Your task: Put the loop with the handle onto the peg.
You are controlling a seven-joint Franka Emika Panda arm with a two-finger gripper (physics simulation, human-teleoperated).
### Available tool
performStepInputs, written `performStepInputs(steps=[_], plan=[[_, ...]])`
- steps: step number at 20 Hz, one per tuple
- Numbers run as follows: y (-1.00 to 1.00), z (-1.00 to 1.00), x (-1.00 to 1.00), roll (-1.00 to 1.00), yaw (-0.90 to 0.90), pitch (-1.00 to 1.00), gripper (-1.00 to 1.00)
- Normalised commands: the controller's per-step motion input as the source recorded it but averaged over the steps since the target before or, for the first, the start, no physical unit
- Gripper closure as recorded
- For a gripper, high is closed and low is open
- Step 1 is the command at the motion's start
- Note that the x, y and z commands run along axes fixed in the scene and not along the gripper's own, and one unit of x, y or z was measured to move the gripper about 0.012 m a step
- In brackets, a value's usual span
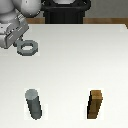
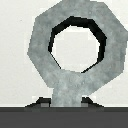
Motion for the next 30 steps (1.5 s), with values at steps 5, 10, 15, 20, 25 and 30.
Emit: performStepInputs(steps=[5, 10, 15, 20, 25, 30], plan=[[0.00, 1.00, 0.00, 0.00, 0.00, 0.00, 1.00], [0.00, 0.60, 0.23, 0.00, 0.00, 0.00, 1.00], [0.00, 0.00, 1.00, 0.00, 0.00, 0.00, 1.00], [0.00, 0.00, 1.00, 0.00, 0.00, 0.00, 1.00], [0.24, 0.00, 0.60, 0.00, 0.00, 0.00, 1.00], [0.40, 0.40, 0.00, 0.00, 0.00, 0.00, 1.00]])
